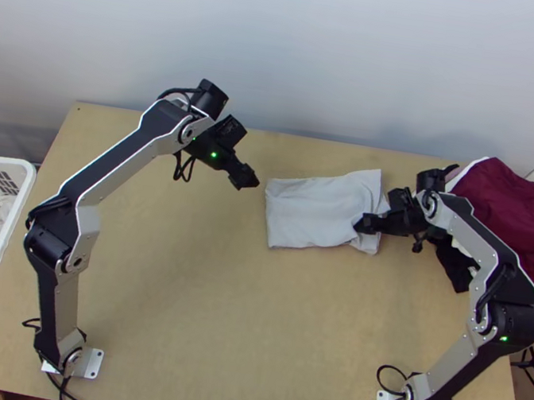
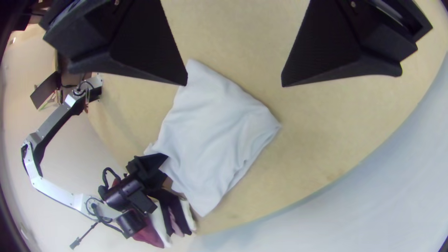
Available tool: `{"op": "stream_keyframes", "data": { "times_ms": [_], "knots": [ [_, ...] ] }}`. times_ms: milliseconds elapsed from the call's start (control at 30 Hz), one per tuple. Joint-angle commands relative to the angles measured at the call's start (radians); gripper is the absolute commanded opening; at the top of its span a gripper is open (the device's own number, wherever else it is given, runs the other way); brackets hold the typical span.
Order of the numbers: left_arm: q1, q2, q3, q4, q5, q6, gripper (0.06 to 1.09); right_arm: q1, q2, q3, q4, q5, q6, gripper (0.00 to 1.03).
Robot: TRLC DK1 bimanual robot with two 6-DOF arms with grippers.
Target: Fold the t-shirt
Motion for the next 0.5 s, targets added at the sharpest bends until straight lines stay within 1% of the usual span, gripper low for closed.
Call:
{"op": "stream_keyframes", "data": {
  "times_ms": [0,167,333,467],
  "knots": [
    [0.005,-0.014,-0.033,0.001,0.001,0.011,1.04,0.032,0.001,0.017,0.008,-0.036,0.027,0.95],
    [0.007,-0.019,-0.056,0.001,0.000,0.019,1.04,0.030,0.055,0.020,0.031,-0.081,0.047,0.95],
    [0.007,-0.039,-0.099,0.001,0.000,0.035,1.04,0.041,0.083,0.042,0.034,-0.190,0.090,0.95],
    [0.005,-0.046,-0.135,0.007,0.000,0.040,1.04,0.070,0.116,0.050,0.048,-0.220,0.107,0.94]
  ]
}}
